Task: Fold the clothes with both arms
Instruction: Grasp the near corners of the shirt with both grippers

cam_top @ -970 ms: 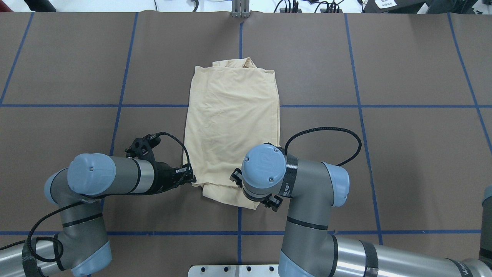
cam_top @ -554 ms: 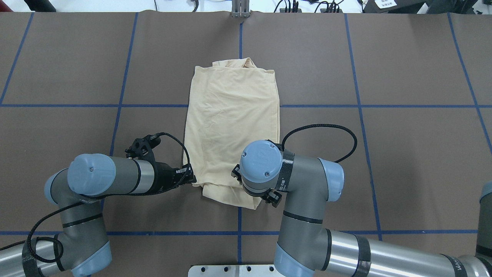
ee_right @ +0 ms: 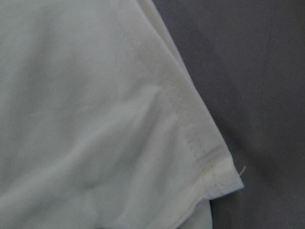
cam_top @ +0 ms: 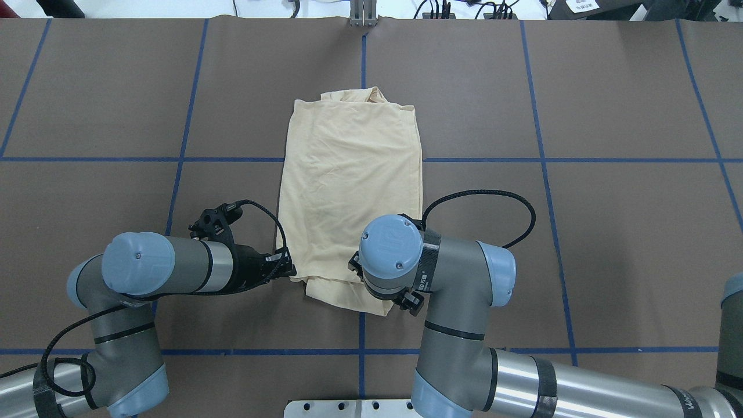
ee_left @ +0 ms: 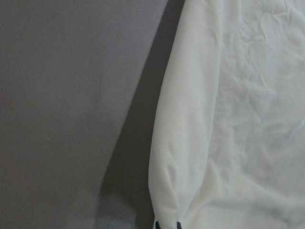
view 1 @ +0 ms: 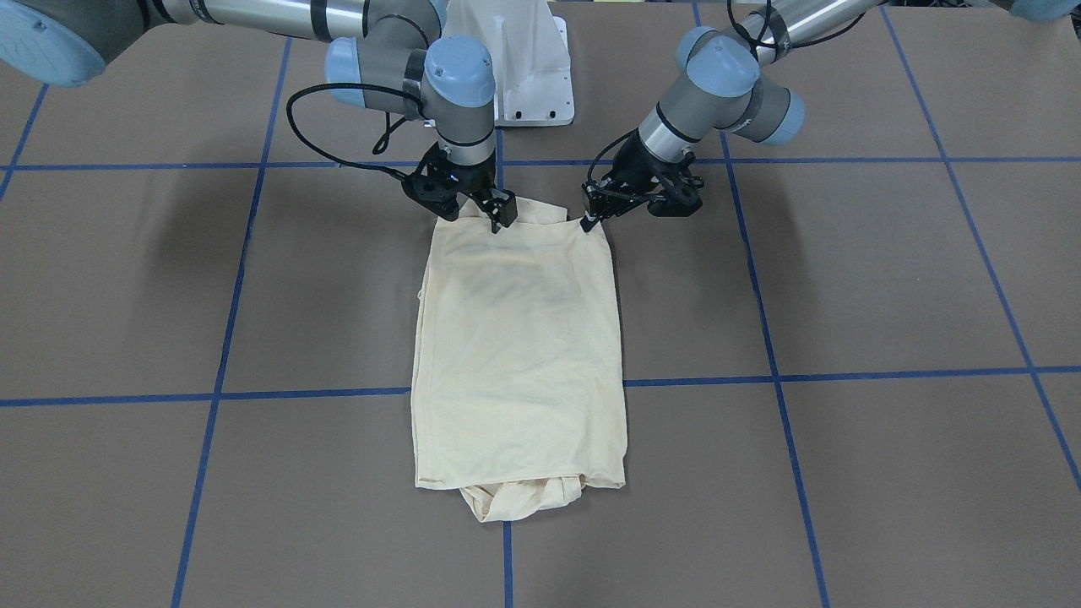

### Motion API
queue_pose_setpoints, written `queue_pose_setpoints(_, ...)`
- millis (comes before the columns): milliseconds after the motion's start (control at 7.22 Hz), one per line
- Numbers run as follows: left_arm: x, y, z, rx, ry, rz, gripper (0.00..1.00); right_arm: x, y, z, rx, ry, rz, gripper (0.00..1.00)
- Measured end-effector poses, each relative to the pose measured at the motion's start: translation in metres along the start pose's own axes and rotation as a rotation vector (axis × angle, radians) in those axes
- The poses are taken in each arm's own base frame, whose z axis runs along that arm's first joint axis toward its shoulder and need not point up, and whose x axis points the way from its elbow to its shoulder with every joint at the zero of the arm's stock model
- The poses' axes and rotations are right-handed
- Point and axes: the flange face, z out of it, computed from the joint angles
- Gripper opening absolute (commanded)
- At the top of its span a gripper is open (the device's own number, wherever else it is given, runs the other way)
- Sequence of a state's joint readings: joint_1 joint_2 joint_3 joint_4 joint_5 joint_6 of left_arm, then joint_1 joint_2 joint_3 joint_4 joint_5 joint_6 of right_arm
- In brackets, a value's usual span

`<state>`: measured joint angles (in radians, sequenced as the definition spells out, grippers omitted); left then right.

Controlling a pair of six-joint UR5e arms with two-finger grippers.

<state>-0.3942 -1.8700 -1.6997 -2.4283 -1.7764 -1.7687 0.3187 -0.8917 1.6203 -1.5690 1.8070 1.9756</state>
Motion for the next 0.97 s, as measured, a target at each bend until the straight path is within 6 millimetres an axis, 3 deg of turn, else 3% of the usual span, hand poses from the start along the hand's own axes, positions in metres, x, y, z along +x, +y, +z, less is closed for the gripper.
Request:
queue_pose_setpoints(139,0.0001,0.0000,-0.0001,0.000,0.000,0.000,0.00,0.0010,0.0034,0.0009,-0.003,0.003,-0.003,0.98)
queue_pose_setpoints(277,0.0003,0.0000,-0.0003,0.000,0.001,0.000,0.00,0.0021,0.0064,0.0022,-0.005,0.006,-0.006,0.84)
queue_pose_setpoints(416,0.0005,-0.0003,-0.0007,0.001,0.001,0.000,0.00,0.0024,0.0079,0.0023,-0.006,0.006,-0.007,0.58)
queue_pose_setpoints(970,0.0006,0.0001,-0.0006,0.000,0.001,0.000,0.00,0.0024,0.0089,0.0005,-0.006,0.002,0.004,0.00)
